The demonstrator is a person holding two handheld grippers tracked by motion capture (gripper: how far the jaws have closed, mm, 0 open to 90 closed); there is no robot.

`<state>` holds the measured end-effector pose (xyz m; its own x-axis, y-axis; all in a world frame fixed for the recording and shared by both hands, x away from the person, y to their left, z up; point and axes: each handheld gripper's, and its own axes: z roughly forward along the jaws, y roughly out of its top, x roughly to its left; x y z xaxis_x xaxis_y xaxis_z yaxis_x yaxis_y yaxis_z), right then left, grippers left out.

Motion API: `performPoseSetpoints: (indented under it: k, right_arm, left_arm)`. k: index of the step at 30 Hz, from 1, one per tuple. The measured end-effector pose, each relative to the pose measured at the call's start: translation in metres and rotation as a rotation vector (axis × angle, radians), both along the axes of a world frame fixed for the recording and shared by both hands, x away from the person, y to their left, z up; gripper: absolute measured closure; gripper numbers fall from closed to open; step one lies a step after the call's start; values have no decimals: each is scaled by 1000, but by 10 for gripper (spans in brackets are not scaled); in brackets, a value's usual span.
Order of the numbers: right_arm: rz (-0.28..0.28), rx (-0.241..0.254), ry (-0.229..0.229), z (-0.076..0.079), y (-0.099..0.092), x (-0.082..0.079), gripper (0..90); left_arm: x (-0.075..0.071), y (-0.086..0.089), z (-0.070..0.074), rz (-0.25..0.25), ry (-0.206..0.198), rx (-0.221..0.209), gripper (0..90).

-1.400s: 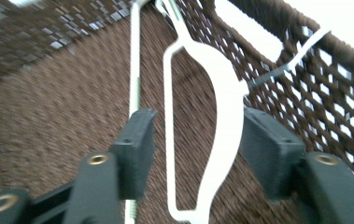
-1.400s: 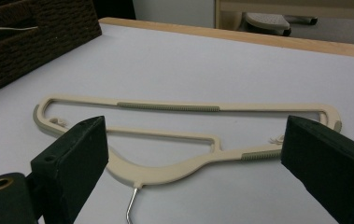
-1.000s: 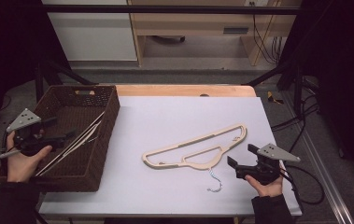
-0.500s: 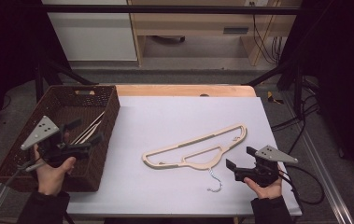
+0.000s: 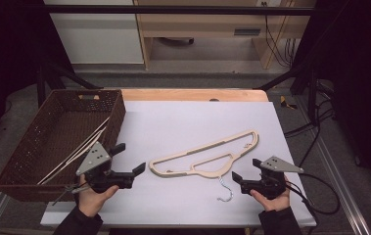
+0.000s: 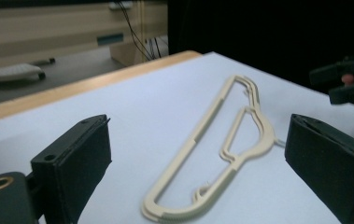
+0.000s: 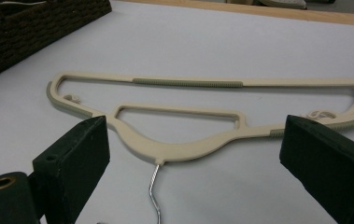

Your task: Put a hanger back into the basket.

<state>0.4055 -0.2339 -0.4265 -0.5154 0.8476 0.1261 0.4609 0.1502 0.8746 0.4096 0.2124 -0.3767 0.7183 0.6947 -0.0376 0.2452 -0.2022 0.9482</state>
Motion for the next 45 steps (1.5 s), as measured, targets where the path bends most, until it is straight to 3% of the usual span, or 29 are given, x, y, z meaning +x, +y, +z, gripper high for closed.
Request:
performPoseSetpoints:
  k: [5,11,24,29,34,37,38,45]
  right_arm:
    - [21,-20,14,-6,6,0,100]
    - [28,-37,43,-13,13,2,155]
    - [73,-61,146,-32,30,4,414]
    - [73,-90,187,-41,37,7,542]
    - [54,-80,218,-46,41,10,670]
    - [62,-85,227,-48,42,12,702]
    - [59,-94,250,-51,45,14,732]
    - [53,-113,259,-54,46,17,824]
  left_arm:
    - [2,-12,-16,-29,44,18,68]
    - [4,-19,-29,-39,68,46,67]
    - [7,-21,-43,-30,99,84,64]
    - [8,-23,-48,-33,114,101,62]
    - [9,-25,-51,-37,124,109,63]
    - [9,-25,-52,-41,125,111,66]
    - [9,-26,-53,-42,127,114,66]
    - [10,-28,-56,-49,136,123,68]
